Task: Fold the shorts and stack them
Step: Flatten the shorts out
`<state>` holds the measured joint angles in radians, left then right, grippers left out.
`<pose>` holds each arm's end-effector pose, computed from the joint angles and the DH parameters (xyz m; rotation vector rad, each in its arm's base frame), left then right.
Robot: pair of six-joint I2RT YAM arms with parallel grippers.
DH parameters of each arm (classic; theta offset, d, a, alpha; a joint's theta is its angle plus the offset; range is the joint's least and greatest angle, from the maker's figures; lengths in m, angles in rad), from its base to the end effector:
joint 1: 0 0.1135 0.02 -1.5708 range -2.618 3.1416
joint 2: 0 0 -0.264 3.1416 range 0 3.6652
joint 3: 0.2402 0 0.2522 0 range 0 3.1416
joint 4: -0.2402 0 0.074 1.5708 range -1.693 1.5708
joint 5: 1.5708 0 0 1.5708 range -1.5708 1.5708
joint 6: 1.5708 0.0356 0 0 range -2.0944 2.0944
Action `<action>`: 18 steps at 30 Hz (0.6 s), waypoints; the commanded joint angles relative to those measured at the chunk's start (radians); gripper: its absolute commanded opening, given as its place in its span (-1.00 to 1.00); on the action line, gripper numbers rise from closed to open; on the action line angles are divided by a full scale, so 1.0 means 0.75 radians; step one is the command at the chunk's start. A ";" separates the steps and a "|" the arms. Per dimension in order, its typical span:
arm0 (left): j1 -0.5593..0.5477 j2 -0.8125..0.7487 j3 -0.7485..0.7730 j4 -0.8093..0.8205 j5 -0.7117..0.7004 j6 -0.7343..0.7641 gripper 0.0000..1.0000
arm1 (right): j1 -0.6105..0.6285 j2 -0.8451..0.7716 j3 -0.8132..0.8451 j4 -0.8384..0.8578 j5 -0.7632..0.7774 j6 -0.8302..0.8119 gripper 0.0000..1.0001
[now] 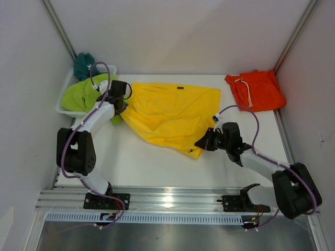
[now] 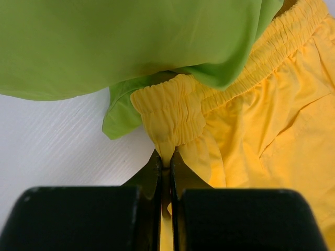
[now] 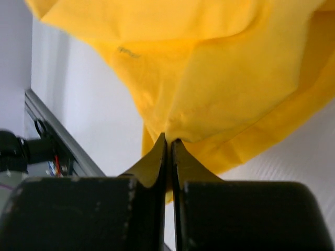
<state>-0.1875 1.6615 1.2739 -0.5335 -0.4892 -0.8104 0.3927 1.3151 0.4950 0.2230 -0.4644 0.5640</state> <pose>0.3540 -0.0501 0.2554 -0.9066 2.1728 0.1361 0.2265 0.1111 0.1712 -0.0889 2.2871 1.0302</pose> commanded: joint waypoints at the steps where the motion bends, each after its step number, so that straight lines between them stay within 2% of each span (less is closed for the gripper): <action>1: -0.004 -0.023 0.073 0.016 0.000 0.023 -0.99 | 0.081 -0.209 -0.107 -0.042 0.095 -0.124 -1.00; 13: 0.017 0.067 0.226 -0.045 0.051 0.037 -1.00 | 0.419 -0.963 -0.359 -0.254 0.367 -0.202 -1.00; 15: 0.033 0.098 0.250 -0.064 0.057 0.050 -1.00 | 0.444 -1.137 -0.369 -0.291 0.410 -0.216 -1.00; 18: 0.062 0.137 0.304 -0.086 0.096 0.060 -1.00 | 0.468 -1.289 -0.394 -0.379 0.439 -0.218 -1.00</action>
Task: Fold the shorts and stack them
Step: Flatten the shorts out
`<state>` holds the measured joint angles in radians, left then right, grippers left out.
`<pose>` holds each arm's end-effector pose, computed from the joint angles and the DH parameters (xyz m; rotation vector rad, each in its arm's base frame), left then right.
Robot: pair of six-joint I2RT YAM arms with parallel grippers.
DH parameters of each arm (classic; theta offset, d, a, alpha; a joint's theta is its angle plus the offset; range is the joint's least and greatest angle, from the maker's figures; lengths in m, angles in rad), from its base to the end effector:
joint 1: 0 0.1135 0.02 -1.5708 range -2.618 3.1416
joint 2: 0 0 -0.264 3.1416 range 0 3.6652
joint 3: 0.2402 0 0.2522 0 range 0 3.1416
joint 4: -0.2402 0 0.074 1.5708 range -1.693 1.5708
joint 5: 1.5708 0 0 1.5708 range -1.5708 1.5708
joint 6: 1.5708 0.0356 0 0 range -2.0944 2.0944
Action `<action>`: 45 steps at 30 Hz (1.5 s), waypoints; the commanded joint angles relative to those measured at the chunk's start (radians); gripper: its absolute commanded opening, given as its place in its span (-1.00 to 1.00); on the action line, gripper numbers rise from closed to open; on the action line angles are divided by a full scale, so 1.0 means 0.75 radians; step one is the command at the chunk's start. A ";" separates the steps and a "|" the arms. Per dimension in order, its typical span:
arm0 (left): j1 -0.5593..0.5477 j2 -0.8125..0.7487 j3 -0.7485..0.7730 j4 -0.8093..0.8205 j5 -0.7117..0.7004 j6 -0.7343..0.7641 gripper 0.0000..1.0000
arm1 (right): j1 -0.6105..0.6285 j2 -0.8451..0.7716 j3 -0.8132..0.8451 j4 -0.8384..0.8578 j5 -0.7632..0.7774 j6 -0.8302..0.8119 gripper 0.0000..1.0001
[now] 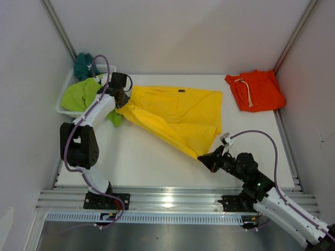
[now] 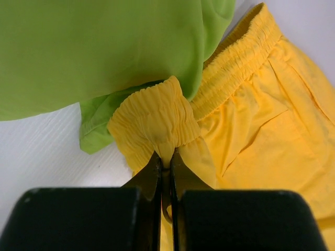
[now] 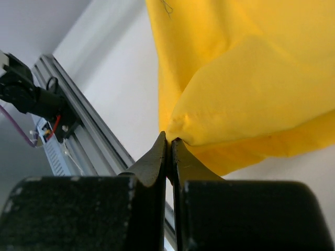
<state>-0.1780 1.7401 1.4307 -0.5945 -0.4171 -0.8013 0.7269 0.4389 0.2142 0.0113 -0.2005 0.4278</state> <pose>0.3785 -0.0534 0.2726 -0.8908 2.1995 0.0564 0.0996 0.0981 0.2065 -0.4329 1.8449 0.9906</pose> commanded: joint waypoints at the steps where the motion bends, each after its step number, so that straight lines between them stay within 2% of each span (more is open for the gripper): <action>1: 0.053 0.038 0.113 -0.015 0.002 0.052 -1.00 | 0.023 -0.188 -0.024 -0.115 0.077 -0.043 -1.00; 5: 0.080 0.069 0.140 -0.029 0.031 0.062 -1.00 | 0.027 -0.223 -0.040 -0.119 0.030 -0.047 -1.00; 11: 0.098 0.030 0.099 -0.036 0.051 0.085 -1.00 | 0.049 -0.150 -0.038 -0.081 0.032 -0.055 -1.00; 14: 0.098 -0.011 0.056 0.017 0.120 0.148 -1.00 | 0.051 -0.109 -0.032 -0.072 0.059 -0.045 -1.00; 17: 0.100 -0.005 0.042 0.028 0.182 0.201 -0.90 | 0.051 -0.096 -0.018 -0.093 0.140 -0.004 -1.00; 18: 0.100 0.001 0.037 0.032 0.198 0.215 -0.81 | 0.051 -0.096 -0.008 -0.141 0.250 0.018 -1.00; 20: 0.098 0.026 0.023 0.042 0.225 0.222 -0.80 | 0.047 -0.082 0.041 -0.205 0.464 0.082 -1.00; 24: 0.098 0.042 -0.050 0.095 0.292 0.226 -0.74 | -0.042 0.024 0.166 -0.323 0.543 0.125 -1.00; 25: 0.098 0.036 -0.061 0.122 0.302 0.226 -0.68 | -0.073 0.055 0.185 -0.322 0.513 0.117 -1.00; 26: 0.098 0.022 -0.089 0.130 0.313 0.228 -0.35 | -0.152 0.087 0.209 -0.312 0.434 0.113 -1.00; 28: 0.100 -0.005 -0.124 0.161 0.323 0.230 0.06 | -0.245 0.193 0.220 -0.293 0.350 0.111 -1.00; 29: 0.100 -0.021 -0.150 0.163 0.319 0.226 0.40 | -0.359 0.224 0.228 -0.287 0.238 0.105 -1.00; 32: 0.100 -0.111 -0.179 0.169 0.315 0.222 0.66 | -0.523 0.302 0.234 -0.267 0.074 0.088 -1.00; 33: 0.100 -0.131 -0.187 0.165 0.313 0.218 0.75 | -0.627 0.311 0.238 -0.252 0.041 0.082 -1.00; 39: 0.100 -0.287 -0.290 0.171 0.311 0.197 0.79 | -0.875 0.519 0.301 -0.201 -0.144 0.045 -1.00; 45: 0.102 -0.481 -0.537 0.265 0.282 0.156 0.79 | -0.902 0.703 0.377 -0.136 -0.207 0.027 -1.00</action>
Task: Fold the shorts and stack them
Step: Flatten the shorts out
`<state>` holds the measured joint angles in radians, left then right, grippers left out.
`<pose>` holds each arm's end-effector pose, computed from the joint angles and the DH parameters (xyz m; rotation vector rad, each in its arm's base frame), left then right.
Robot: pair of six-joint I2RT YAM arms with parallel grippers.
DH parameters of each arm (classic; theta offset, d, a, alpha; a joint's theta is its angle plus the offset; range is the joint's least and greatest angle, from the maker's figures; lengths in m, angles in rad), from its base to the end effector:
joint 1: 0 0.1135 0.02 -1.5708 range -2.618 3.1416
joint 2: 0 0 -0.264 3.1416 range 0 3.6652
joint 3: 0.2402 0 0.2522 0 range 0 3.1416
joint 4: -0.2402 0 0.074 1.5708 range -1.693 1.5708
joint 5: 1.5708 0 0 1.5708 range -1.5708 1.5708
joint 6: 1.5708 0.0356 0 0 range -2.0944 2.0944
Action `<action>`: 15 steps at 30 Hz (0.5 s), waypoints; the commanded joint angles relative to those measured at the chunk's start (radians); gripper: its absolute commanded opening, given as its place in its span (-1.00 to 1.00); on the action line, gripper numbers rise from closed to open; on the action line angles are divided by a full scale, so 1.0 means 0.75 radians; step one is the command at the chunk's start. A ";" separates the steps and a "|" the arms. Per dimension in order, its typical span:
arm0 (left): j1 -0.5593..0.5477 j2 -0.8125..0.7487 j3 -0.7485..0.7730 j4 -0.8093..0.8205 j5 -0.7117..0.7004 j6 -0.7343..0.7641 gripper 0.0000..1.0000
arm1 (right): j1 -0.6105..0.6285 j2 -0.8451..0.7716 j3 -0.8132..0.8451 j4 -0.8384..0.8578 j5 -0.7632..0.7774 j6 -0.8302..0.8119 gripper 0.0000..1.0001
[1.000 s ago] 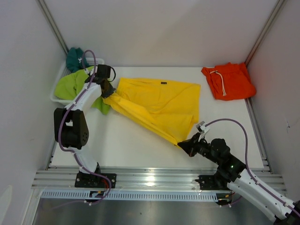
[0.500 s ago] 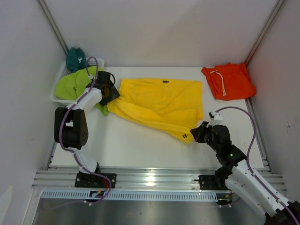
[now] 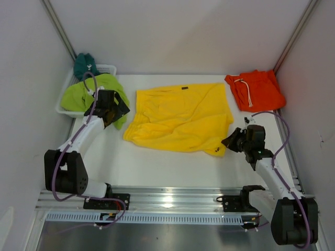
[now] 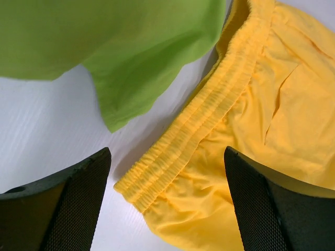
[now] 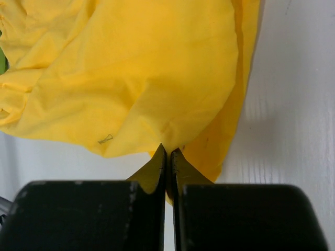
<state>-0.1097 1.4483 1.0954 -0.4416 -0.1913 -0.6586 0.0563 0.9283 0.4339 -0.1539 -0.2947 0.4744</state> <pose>0.3135 -0.0277 0.2694 -0.7257 2.2372 -0.1511 0.1912 0.0211 0.1962 0.3047 2.2364 0.6158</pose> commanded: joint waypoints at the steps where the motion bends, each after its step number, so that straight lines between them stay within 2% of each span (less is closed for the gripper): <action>1: 0.011 -0.119 -0.114 0.075 -0.003 -0.042 0.78 | -0.010 0.069 0.094 0.087 -0.084 -0.037 -1.00; 4: 0.003 -0.249 -0.290 0.167 0.059 -0.075 0.75 | -0.008 0.116 0.131 0.095 -0.092 -0.033 -1.00; 5: -0.011 -0.286 -0.412 0.192 0.087 -0.099 0.74 | -0.010 0.126 0.153 0.091 -0.092 -0.035 -1.00; 10: -0.095 -0.448 -0.634 0.290 0.089 -0.142 0.71 | -0.012 0.141 0.197 0.056 -0.096 -0.062 -1.00; 13: -0.111 -0.481 -0.726 0.374 0.114 -0.185 0.70 | -0.012 0.104 0.172 0.036 -0.149 -0.080 -1.00; 15: -0.111 -0.463 -0.712 0.392 0.124 -0.204 0.71 | -0.001 0.061 0.117 0.007 -0.167 -0.072 -1.00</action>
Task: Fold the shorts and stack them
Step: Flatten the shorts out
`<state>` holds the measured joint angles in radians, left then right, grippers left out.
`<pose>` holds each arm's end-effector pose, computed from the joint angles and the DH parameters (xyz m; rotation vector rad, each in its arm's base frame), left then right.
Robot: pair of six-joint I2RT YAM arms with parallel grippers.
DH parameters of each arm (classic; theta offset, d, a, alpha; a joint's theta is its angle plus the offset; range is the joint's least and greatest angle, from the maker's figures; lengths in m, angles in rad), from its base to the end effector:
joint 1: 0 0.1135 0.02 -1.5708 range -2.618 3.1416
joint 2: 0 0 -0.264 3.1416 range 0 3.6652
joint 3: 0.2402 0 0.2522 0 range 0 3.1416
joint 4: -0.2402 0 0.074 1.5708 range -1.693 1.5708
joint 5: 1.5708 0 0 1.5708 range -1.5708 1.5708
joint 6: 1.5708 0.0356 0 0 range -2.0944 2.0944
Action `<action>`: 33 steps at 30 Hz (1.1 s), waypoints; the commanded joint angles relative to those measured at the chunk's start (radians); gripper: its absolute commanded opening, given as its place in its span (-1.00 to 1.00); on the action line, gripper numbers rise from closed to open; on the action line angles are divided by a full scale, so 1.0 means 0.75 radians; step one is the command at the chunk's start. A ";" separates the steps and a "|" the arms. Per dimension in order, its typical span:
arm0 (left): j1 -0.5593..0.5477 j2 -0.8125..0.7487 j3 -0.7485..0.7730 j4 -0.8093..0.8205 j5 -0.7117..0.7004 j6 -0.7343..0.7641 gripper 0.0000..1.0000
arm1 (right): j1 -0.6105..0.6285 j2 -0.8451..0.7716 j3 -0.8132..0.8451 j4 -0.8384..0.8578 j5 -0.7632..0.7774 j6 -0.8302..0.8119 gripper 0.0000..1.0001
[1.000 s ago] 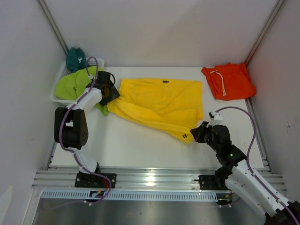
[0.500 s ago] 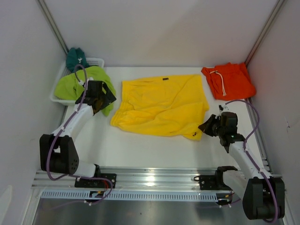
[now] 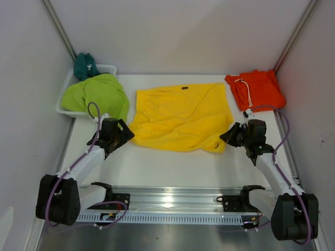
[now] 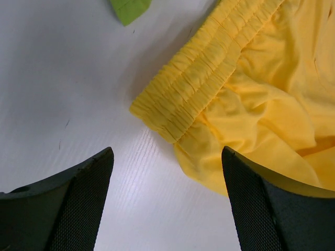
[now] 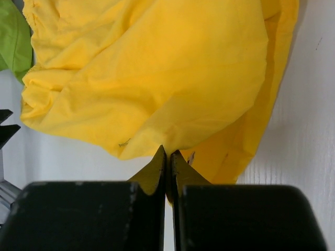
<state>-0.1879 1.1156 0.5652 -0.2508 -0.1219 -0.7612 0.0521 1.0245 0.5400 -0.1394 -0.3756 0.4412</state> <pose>0.2171 -0.0369 0.1951 -0.7312 2.2720 -0.3120 0.2135 0.0242 0.2155 0.2170 2.2182 0.6863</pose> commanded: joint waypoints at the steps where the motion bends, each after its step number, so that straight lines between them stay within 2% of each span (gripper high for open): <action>1: -0.009 0.024 0.003 0.140 0.030 -0.061 0.70 | 0.010 -0.098 -0.045 -0.025 -0.072 -0.022 -1.00; 5: -0.017 0.189 0.093 0.109 0.017 -0.049 0.71 | 0.098 -0.291 -0.127 -0.137 -0.052 0.031 -1.00; 8: -0.024 0.294 0.128 0.111 -0.011 -0.069 0.70 | 0.227 -0.404 -0.178 -0.190 0.008 0.076 -1.00; 11: -0.024 0.359 0.128 0.148 -0.015 -0.083 0.69 | 0.346 -0.466 -0.202 -0.241 0.110 0.095 -1.00; 15: -0.034 0.392 0.118 0.177 -0.003 -0.098 0.59 | 0.378 -0.499 -0.217 -0.268 0.141 0.123 -1.00; 17: -0.036 0.390 0.093 0.214 -0.007 -0.114 0.44 | 0.387 -0.497 -0.227 -0.266 0.137 0.128 -1.00; 20: -0.036 0.390 0.103 0.236 -0.007 -0.118 0.01 | 0.452 -0.519 -0.264 -0.252 0.137 0.156 -1.00; 21: -0.036 0.392 0.136 0.232 -0.015 -0.118 -0.19 | 0.474 -0.529 -0.276 -0.250 0.141 0.164 -1.00; 22: -0.034 0.406 0.154 0.222 -0.015 -0.114 -0.57 | 0.493 -0.540 -0.284 -0.240 0.147 0.175 -1.00; 25: -0.016 0.474 0.310 0.138 -0.064 -0.081 -0.99 | 0.591 -0.570 -0.290 -0.248 0.186 0.181 -1.00; 29: 0.062 0.603 0.551 0.036 0.001 -0.026 -1.00 | 0.734 -0.646 -0.307 -0.254 0.245 0.203 -1.00; 33: 0.134 0.666 0.649 0.001 -0.022 0.003 -1.00 | 0.879 -0.685 -0.305 -0.264 0.325 0.199 -1.00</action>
<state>-0.1322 1.5955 0.9890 -0.2150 -0.1219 -0.7986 0.6590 0.5308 0.3088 -0.3389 -0.1955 0.5800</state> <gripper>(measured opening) 0.027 0.021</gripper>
